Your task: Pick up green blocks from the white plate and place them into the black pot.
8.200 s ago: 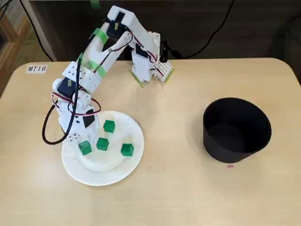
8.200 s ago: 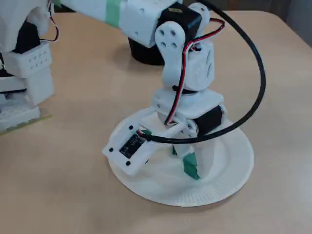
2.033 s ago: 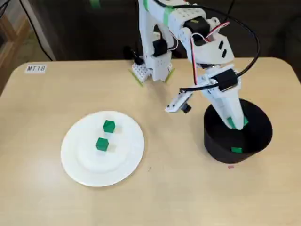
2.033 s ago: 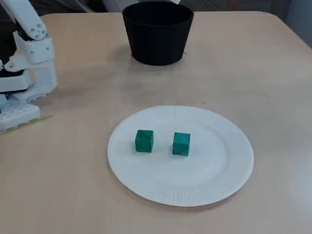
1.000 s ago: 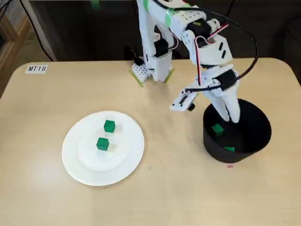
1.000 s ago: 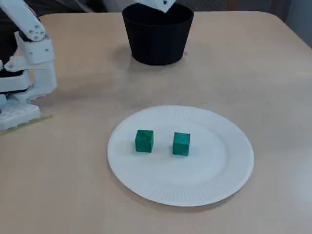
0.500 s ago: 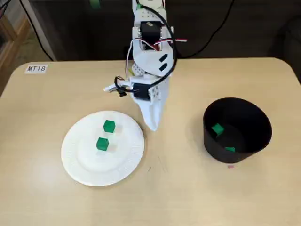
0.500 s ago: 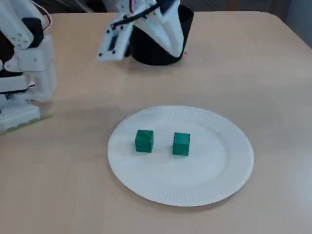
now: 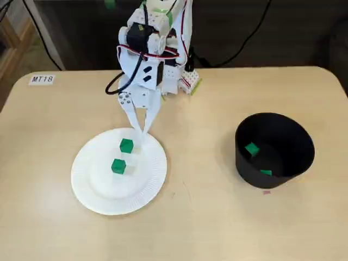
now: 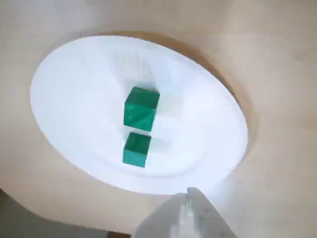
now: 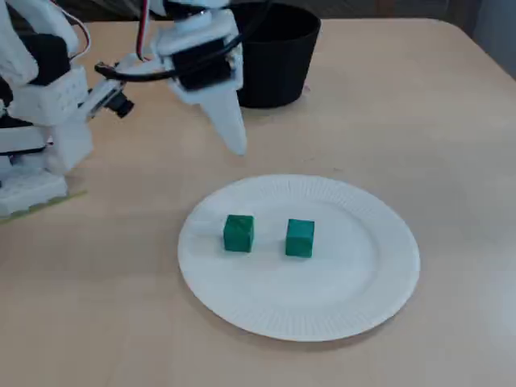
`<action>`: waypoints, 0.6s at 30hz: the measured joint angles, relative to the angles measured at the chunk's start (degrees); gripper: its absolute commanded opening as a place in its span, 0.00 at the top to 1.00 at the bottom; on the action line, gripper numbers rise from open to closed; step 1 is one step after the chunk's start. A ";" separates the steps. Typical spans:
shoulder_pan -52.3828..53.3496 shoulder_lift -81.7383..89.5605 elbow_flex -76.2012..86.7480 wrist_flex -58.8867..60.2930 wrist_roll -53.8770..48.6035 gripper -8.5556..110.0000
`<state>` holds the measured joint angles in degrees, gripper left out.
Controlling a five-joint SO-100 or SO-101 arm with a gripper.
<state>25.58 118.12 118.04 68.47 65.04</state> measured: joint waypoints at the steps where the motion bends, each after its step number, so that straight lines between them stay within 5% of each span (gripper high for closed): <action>1: 0.70 0.00 0.18 -0.44 0.53 0.95; 10: 1.14 -2.29 0.53 -4.04 5.98 0.95; 18: 4.31 -6.15 0.62 -8.35 -1.76 0.94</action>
<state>29.88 111.97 118.65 60.12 63.28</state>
